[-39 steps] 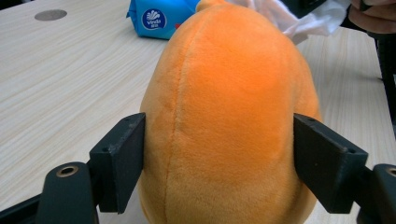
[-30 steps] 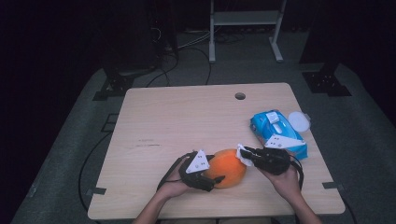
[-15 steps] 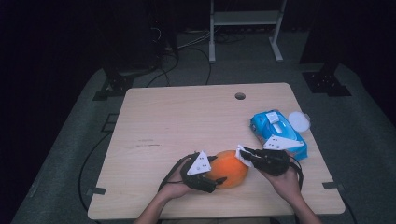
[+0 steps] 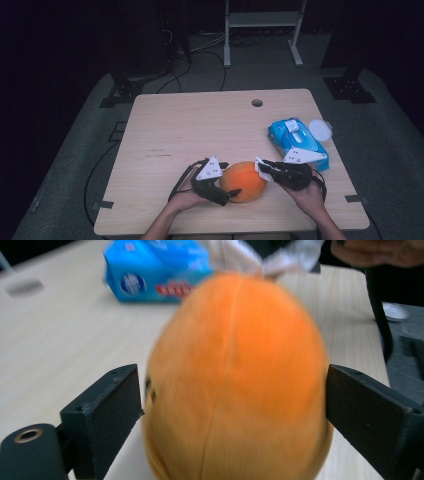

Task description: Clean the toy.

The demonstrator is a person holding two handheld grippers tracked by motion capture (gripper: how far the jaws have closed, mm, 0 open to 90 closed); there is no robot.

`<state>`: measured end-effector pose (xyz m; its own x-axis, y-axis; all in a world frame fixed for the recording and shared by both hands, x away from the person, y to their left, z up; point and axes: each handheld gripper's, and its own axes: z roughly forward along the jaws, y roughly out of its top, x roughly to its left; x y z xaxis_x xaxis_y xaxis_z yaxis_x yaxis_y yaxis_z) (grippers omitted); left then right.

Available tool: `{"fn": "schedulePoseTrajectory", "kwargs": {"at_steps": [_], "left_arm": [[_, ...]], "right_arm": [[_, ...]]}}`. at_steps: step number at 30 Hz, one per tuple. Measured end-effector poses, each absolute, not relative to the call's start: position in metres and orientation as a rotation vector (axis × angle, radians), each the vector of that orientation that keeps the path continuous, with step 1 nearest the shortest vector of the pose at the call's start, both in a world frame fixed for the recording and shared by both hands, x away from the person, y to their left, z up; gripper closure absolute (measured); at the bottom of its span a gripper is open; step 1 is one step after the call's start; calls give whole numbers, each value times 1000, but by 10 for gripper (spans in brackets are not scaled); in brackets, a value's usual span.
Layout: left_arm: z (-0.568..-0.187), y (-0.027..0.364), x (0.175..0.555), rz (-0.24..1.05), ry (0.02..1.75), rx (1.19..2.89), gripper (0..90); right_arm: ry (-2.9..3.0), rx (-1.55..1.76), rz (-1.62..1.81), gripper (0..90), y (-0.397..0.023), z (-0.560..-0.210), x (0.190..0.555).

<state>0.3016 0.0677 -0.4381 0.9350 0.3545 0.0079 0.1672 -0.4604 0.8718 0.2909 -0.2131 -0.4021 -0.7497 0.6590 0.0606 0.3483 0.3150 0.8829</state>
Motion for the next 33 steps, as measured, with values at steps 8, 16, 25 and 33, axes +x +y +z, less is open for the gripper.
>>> {"fn": "schedulePoseTrajectory", "kwargs": {"at_steps": [8,16,25,33], "left_arm": [[-437,56,290,308,325,2095,194],[-438,61,291,270,287,2069,167],[-436,59,289,299,291,2075,224],[-437,56,287,292,290,2086,160]], "right_arm": [[2306,850,1495,797,-194,-394,282],[2331,837,1485,798,-196,-397,282],[2283,936,1420,799,-223,-403,288],[2312,832,1452,798,-200,-396,281]]}}
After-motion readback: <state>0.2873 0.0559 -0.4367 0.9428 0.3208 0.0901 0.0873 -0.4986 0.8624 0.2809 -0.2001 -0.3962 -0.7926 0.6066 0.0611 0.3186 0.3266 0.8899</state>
